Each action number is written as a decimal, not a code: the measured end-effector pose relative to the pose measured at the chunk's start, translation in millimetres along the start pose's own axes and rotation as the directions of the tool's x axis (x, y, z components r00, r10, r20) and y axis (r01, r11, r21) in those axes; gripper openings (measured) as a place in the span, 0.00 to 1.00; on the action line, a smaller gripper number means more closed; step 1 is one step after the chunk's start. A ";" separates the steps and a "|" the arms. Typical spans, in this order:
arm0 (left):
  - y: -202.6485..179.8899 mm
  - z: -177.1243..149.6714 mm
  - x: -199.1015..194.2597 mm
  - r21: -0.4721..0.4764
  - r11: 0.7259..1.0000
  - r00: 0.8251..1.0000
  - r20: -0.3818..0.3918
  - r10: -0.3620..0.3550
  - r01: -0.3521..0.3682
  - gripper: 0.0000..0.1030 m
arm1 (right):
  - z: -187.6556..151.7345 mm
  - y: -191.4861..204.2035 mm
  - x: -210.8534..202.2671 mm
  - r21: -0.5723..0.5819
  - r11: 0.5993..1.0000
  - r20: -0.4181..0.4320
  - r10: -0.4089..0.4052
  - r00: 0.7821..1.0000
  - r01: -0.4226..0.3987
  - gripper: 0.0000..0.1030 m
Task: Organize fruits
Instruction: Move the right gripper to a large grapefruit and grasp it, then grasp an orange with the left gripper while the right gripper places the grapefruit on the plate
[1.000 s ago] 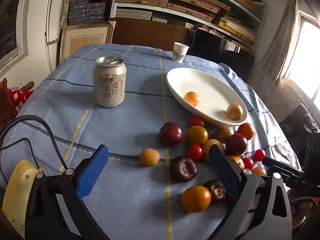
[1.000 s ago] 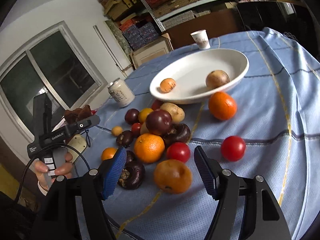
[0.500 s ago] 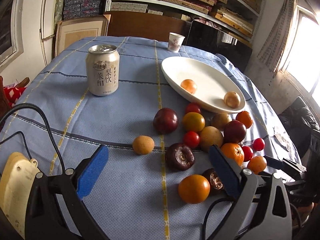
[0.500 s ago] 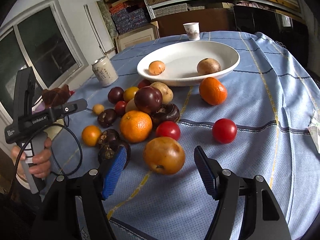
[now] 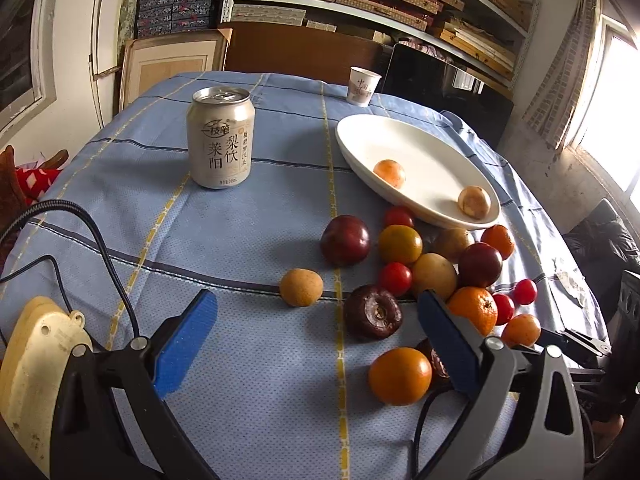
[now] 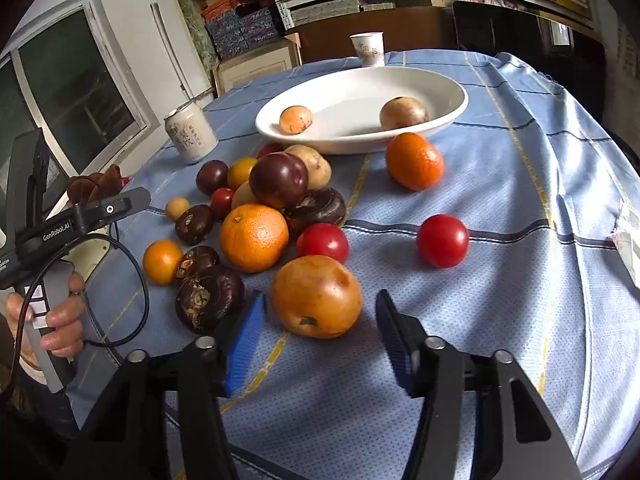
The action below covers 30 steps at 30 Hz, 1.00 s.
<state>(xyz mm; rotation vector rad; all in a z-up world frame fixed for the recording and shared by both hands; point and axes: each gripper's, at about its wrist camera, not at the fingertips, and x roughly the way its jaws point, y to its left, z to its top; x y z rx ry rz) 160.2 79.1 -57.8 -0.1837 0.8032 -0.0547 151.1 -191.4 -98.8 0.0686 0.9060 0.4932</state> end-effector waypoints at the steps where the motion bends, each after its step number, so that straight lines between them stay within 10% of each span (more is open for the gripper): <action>1: 0.0 -0.2 -0.1 0.000 1.000 1.000 0.000 0.002 -0.002 0.95 | -0.1 1.2 1.1 0.000 1.000 -0.004 0.001 1.000 -0.001 0.51; 13: 8.1 0.9 0.5 -0.039 0.999 1.000 0.004 0.009 -0.009 0.95 | -0.3 -18.6 -6.8 0.108 0.987 0.058 0.110 0.992 -0.116 0.43; 19: 10.9 -0.2 2.5 -0.054 0.998 1.000 -0.006 -0.013 0.013 0.95 | -14.8 -50.4 -53.6 0.183 0.933 0.354 0.232 0.906 -0.310 0.43; 23: -19.4 -9.1 3.0 0.110 0.985 0.991 -0.054 -0.125 0.130 0.94 | -14.0 -60.2 -51.3 0.229 0.915 0.360 0.237 0.902 -0.332 0.43; 25: -31.4 -16.8 0.0 0.195 0.967 0.985 -0.068 -0.156 0.166 0.68 | -12.2 -60.1 -50.2 0.224 0.915 0.358 0.242 0.902 -0.335 0.43; 30: -37.1 -26.7 11.8 0.232 0.955 0.978 -0.142 -0.155 0.185 0.46 | -13.7 -59.7 -51.3 0.213 0.920 0.359 0.239 0.902 -0.328 0.44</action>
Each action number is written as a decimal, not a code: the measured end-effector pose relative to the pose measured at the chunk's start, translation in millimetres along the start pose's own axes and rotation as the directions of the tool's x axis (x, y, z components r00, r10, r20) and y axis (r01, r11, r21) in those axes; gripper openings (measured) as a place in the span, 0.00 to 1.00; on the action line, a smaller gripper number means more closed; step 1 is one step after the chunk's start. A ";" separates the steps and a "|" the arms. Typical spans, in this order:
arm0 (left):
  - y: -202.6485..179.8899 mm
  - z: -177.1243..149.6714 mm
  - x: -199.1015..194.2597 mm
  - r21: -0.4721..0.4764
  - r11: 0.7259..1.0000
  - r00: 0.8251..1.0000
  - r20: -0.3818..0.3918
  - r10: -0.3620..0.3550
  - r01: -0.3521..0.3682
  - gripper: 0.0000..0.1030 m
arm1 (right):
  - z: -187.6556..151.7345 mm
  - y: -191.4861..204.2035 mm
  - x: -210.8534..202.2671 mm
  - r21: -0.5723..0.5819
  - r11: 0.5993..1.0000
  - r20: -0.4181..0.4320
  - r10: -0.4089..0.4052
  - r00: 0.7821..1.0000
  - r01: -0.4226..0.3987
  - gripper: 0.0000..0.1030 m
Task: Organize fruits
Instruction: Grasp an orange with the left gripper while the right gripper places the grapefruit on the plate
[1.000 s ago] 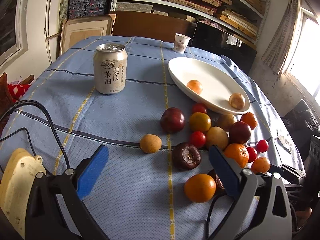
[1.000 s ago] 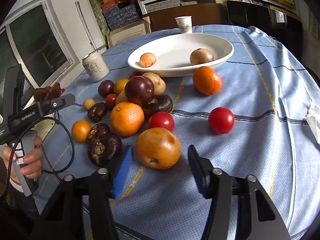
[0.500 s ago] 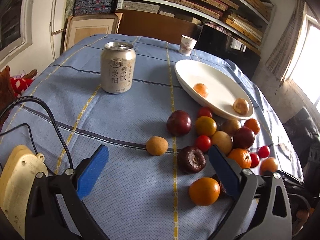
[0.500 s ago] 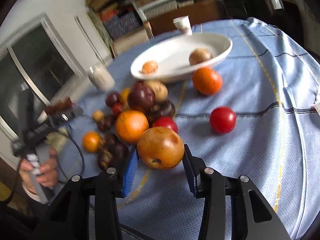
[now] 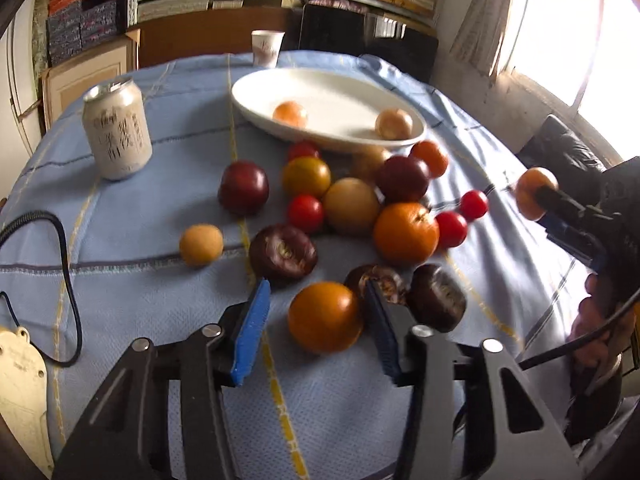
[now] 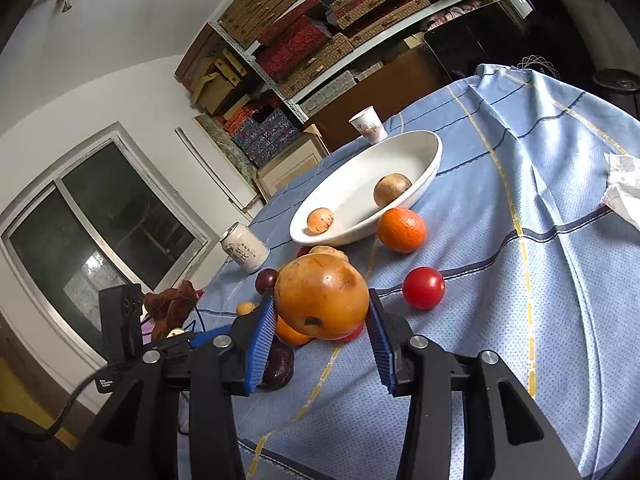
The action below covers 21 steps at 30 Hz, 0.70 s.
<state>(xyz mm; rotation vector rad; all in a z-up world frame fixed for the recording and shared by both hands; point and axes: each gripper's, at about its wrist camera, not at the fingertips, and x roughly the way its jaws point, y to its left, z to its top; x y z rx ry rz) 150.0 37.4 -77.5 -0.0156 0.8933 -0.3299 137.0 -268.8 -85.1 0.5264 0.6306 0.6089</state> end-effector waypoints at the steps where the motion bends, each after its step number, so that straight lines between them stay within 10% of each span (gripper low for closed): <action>1: 0.5 -0.3 -0.6 -0.002 1.000 1.000 0.001 -0.005 0.005 0.46 | 0.0 -0.3 0.3 0.001 1.000 -0.002 0.001 1.000 -0.001 0.44; 21: 4.9 -9.8 7.9 -0.014 0.999 0.998 -0.045 -0.047 0.046 0.46 | -1.6 1.3 6.1 -0.009 1.000 -0.027 0.002 1.000 -0.002 0.45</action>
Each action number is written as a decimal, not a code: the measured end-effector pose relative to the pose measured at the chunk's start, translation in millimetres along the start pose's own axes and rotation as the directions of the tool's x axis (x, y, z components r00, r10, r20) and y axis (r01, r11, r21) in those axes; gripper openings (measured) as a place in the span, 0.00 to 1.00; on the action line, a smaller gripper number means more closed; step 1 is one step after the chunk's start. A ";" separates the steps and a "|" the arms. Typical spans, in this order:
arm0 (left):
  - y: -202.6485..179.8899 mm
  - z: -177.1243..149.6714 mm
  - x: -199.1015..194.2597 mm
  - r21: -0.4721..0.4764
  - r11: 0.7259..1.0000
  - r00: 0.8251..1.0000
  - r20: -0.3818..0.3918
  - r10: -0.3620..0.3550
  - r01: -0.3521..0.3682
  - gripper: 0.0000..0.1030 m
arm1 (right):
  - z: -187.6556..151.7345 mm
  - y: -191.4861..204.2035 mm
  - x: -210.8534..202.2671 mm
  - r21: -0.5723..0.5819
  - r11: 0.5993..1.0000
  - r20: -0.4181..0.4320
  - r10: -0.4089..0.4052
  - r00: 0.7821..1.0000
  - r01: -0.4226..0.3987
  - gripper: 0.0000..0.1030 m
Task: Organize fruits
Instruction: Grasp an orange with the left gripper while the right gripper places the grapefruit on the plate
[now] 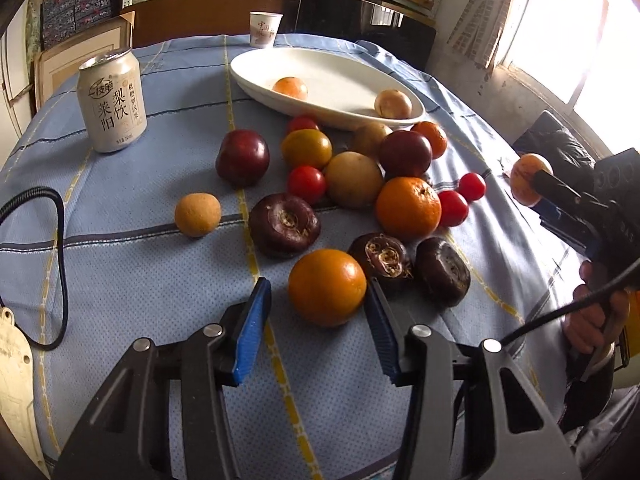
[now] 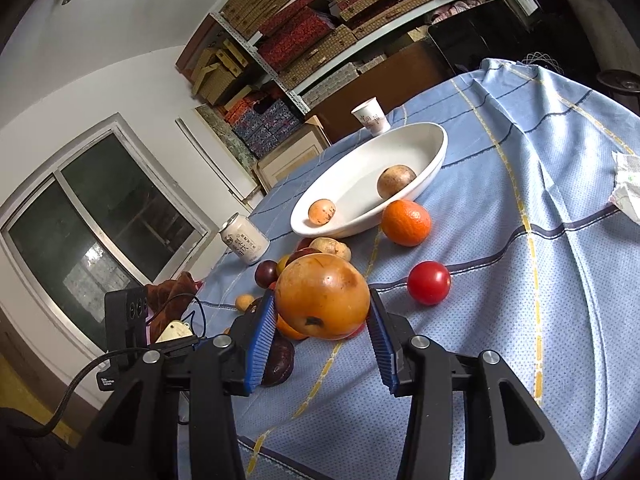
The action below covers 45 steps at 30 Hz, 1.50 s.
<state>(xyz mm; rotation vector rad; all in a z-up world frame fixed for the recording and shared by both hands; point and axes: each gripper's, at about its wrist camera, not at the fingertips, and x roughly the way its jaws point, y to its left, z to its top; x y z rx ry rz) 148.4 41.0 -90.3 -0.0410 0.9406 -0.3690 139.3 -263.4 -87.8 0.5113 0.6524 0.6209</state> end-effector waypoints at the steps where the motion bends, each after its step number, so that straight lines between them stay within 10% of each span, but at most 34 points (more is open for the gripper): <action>1: -0.4 0.1 0.3 0.001 1.000 1.000 0.000 0.000 0.000 0.46 | -0.1 -0.7 0.0 0.004 1.000 -0.001 -0.002 1.000 0.002 0.45; 19: 2.4 29.1 -38.9 -0.047 0.999 0.996 0.080 0.029 -0.025 0.37 | 6.6 5.1 4.6 -0.012 1.000 -0.075 -0.001 0.997 0.000 0.45; 24: -1.9 67.7 -51.2 -0.048 0.996 0.994 0.092 -0.066 0.071 0.37 | 43.6 25.5 9.7 -0.063 0.997 -0.104 0.039 0.994 -0.046 0.45; 34: -14.4 171.8 28.3 -0.021 0.999 1.000 -0.001 -0.029 0.029 0.37 | 109.7 26.3 114.0 -0.197 0.966 -0.125 -0.193 0.973 0.166 0.45; 45: 13.8 216.7 84.3 -0.068 0.997 0.997 -0.062 0.044 -0.048 0.38 | 111.8 24.5 138.3 -0.254 0.949 -0.146 -0.231 0.962 0.189 0.44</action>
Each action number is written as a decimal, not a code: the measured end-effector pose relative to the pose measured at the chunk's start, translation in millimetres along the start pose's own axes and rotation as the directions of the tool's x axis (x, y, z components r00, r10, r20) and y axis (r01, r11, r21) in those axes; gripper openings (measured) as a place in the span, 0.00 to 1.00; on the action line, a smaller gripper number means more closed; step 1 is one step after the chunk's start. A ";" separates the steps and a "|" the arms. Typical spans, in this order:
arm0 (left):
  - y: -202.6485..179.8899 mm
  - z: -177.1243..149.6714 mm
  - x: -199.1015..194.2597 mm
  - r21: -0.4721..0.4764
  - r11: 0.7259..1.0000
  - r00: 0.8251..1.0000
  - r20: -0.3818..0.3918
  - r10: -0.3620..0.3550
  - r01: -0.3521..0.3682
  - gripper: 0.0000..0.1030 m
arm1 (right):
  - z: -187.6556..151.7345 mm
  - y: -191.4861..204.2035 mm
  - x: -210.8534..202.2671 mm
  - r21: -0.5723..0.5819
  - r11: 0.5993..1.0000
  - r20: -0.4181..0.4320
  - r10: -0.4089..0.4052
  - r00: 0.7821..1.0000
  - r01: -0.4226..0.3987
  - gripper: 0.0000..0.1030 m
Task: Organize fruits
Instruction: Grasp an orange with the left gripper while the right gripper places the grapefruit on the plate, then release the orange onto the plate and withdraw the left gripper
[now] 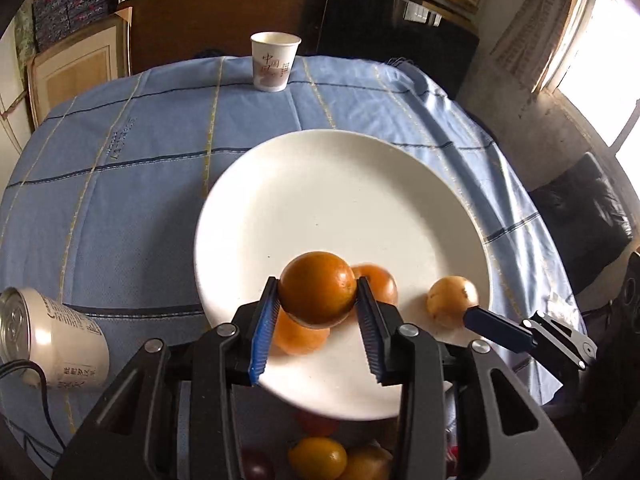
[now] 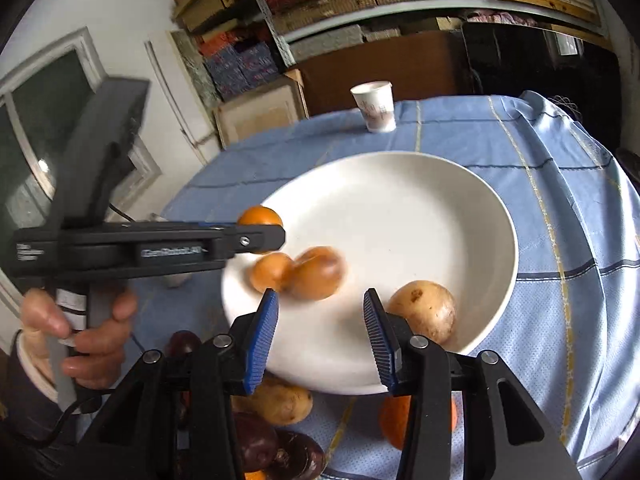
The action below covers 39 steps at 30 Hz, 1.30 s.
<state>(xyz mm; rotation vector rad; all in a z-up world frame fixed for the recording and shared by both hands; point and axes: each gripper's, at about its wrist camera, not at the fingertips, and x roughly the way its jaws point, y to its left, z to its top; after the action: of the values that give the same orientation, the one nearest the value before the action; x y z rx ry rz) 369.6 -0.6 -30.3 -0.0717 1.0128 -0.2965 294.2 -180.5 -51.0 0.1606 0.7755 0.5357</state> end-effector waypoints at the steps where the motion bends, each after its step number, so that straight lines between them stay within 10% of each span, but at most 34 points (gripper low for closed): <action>1: -0.7 -1.8 -3.8 0.002 1.000 1.000 0.007 -0.004 0.004 0.56 | -0.2 -0.7 -8.4 -0.004 1.000 0.021 -0.009 1.000 0.009 0.44; 4: 1.5 -8.2 -27.3 -0.022 0.999 0.996 0.085 0.030 -0.028 0.88 | -1.2 -4.9 -27.5 0.007 1.000 0.053 -0.007 0.999 0.006 0.46; 20: 25.4 -149.8 -98.8 -0.101 0.990 0.971 0.229 -0.073 0.099 0.92 | -88.5 -37.7 -76.1 0.013 0.995 -0.004 -0.099 0.995 0.099 0.57; 39: 28.9 -189.3 -92.2 -0.108 0.993 0.979 0.204 -0.013 0.035 0.93 | -99.6 -35.8 -62.9 -0.003 0.993 -0.085 -0.120 0.989 0.120 0.56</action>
<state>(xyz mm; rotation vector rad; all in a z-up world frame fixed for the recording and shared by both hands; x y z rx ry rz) 170.5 67.3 -60.5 -0.2117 0.8249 -0.2491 201.6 -249.0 -94.3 0.0932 0.8630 0.4295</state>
